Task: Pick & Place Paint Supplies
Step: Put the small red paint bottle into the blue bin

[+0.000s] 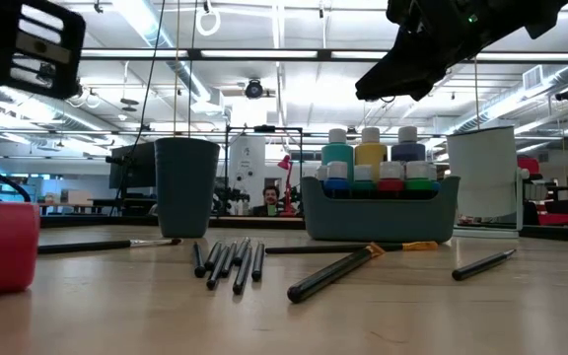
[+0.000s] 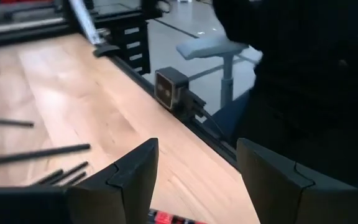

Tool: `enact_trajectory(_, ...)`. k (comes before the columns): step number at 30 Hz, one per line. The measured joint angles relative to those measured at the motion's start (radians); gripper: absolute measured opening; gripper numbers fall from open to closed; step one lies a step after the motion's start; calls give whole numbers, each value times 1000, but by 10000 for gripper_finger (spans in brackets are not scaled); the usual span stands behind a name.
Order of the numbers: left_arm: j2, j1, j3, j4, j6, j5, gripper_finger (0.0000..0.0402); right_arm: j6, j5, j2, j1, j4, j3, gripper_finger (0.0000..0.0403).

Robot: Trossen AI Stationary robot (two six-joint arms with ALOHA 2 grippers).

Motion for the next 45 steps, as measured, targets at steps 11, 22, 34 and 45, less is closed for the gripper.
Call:
enact_trajectory(11,-1,81,219,-431,-173,-103,229,0,0,0,0,1,0,153)
enact_trajectory(22,-2,118,619,-1229,-575,-126,229,-1,-1,0,0,-1,0,153)
enact_trajectory(34,2,10,577,-1254,-1185,-55,229,35,-97,0,0,-54,0,153)
enact_trajectory(45,2,-105,574,-1269,-1191,-188,225,-3,-130,0,0,-53,0,153)
